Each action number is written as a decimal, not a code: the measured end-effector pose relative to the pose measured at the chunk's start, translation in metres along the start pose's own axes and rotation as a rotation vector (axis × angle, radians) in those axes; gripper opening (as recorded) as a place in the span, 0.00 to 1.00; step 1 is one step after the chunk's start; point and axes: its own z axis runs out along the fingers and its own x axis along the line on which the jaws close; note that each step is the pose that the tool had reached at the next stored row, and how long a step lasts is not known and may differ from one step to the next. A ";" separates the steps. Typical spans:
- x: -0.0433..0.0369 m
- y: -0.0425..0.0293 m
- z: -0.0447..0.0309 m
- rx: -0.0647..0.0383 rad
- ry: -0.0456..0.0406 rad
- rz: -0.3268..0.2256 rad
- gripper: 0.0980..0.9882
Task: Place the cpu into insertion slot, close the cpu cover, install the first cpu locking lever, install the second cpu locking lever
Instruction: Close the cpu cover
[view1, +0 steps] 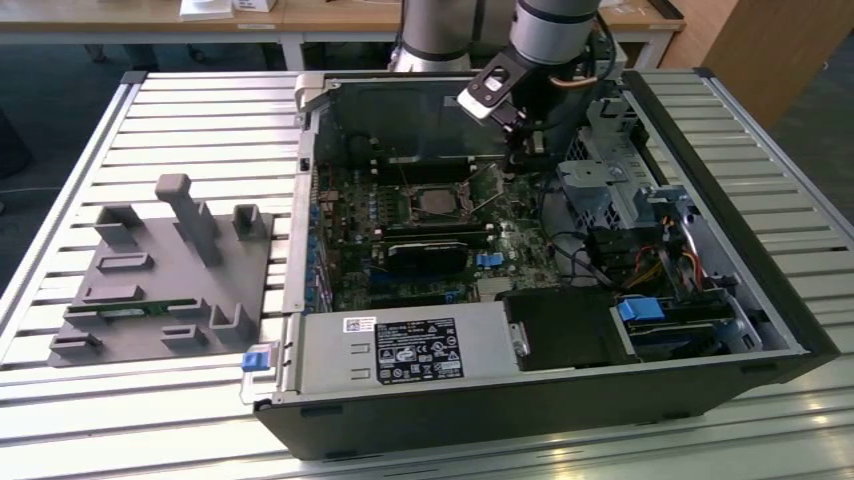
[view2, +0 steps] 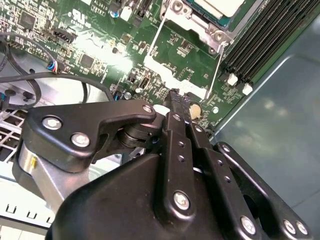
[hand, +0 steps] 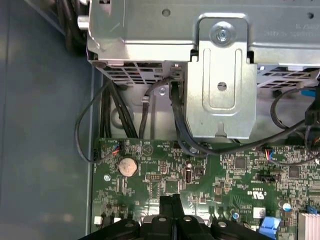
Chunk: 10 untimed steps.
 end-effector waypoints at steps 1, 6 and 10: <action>0.0003 0.0008 0.0002 0.001 0.0000 0.000 0.01; 0.0014 0.0060 0.0021 0.006 -0.0001 0.000 0.01; 0.0014 0.0082 0.0058 0.011 0.0000 0.001 0.01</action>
